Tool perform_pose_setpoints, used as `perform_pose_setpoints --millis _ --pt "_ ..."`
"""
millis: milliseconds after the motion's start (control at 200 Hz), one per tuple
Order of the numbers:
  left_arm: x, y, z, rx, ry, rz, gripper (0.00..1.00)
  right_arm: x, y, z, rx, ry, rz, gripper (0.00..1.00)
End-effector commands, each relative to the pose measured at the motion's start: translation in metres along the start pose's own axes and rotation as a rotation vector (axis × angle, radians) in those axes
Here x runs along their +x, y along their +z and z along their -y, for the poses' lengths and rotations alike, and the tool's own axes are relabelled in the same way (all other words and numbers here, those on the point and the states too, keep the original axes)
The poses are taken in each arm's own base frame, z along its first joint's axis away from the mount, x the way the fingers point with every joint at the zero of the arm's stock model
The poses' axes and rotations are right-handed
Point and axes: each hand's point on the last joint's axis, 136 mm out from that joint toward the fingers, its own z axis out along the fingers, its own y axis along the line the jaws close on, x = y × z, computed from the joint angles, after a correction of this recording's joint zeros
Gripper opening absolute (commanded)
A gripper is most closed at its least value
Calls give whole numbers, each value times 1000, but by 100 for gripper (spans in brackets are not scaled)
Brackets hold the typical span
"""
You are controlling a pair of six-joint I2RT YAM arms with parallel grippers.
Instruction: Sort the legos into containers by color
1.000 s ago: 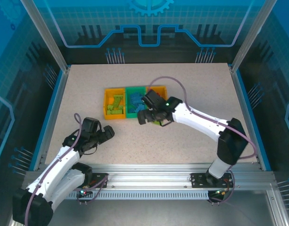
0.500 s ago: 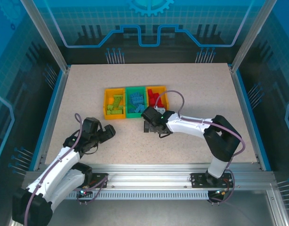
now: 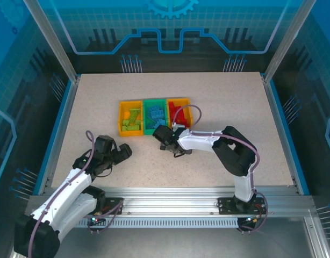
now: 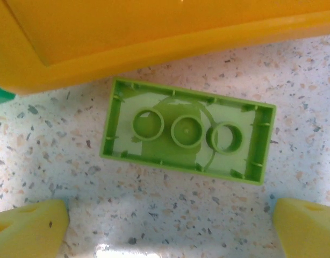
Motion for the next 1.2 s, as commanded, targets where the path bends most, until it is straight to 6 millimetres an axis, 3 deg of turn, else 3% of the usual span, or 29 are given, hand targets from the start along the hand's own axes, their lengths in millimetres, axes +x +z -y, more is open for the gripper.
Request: perform_pose_setpoints --millis 0,360,880,1050,1196 --pt "0 1 -1 -2 -4 13 99 -3 14 12 89 40 45 99" --pt "0 3 -1 3 -7 16 99 -20 38 19 123 53 67 95" --pt "1 5 -1 9 -21 18 99 -48 52 31 97 49 78 93" --pt "1 6 -1 9 -27 18 99 -45 55 33 106 50 51 89" --pt "1 5 -1 10 -29 20 99 -32 53 35 109 58 30 79"
